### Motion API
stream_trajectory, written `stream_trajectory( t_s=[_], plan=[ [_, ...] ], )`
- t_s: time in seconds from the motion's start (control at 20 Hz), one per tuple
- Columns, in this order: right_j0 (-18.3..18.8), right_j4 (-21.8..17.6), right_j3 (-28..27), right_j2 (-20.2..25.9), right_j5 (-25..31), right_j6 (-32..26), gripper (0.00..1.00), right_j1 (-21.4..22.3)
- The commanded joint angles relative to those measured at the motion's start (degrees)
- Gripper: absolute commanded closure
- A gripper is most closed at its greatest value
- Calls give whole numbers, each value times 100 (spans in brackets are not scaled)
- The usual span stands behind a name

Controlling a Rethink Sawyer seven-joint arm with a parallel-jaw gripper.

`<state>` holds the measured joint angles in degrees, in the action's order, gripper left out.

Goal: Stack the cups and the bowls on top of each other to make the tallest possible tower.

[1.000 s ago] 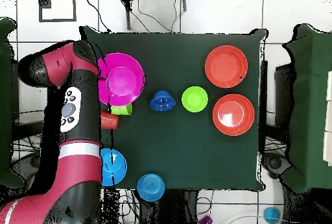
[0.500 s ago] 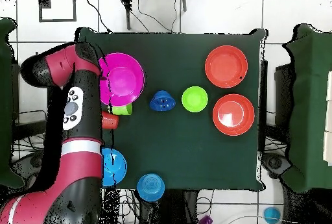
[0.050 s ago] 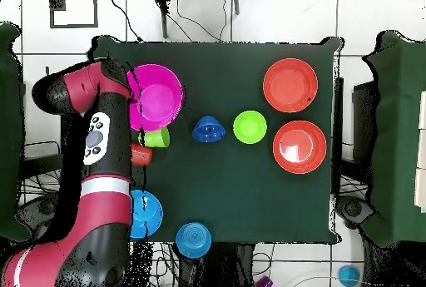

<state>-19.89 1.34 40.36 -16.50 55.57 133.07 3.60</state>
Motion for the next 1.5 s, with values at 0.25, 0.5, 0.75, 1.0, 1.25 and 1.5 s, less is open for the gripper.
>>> stream_trajectory(
  t_s=[0.25, 0.5, 0.75, 1.0, 1.25, 1.5],
  plan=[
    [-99, 198, 80, 188, -312, 1359, 0, -232],
    [-84, 378, 190, 215, -338, 1357, 100, -194],
    [-86, 443, 350, 217, -476, 1313, 100, -125],
    [-99, 457, 343, 146, -368, 1218, 100, -118],
    [-126, 466, 371, 68, -438, 1201, 100, -121],
    [-129, 488, 381, 60, -436, 1187, 100, -128]
  ],
)
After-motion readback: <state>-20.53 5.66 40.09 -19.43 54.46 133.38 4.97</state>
